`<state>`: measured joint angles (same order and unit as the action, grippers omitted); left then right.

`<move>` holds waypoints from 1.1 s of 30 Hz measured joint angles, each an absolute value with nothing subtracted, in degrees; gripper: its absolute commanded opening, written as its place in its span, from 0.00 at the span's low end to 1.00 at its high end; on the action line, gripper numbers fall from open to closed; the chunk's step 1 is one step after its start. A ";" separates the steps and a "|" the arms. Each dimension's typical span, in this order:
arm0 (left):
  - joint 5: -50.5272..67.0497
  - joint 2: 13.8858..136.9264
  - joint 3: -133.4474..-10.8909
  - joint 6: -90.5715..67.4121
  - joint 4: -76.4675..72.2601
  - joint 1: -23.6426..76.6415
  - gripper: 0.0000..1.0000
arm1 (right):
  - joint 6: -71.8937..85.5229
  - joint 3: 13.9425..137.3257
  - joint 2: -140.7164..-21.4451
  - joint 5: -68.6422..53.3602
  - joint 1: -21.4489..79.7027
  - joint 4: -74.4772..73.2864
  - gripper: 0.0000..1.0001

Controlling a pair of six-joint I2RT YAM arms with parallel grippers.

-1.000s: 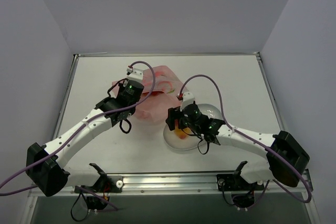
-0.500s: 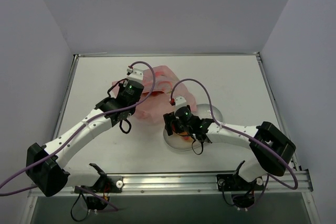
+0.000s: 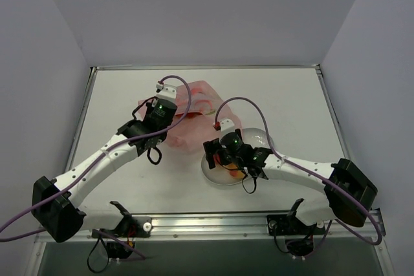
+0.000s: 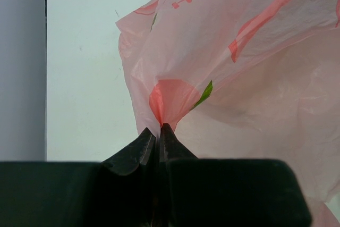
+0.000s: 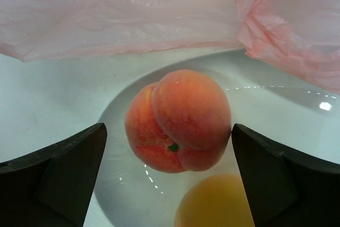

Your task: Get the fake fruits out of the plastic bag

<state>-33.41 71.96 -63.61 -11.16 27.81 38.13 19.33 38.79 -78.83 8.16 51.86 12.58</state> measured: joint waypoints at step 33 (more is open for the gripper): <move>-14.66 62.15 -57.78 -7.77 16.71 42.85 0.02 | 14.87 70.83 -111.50 10.85 45.41 25.91 0.91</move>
<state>-14.66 62.15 -57.78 -7.77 16.71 42.85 14.87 70.83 -111.50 10.85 45.41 25.91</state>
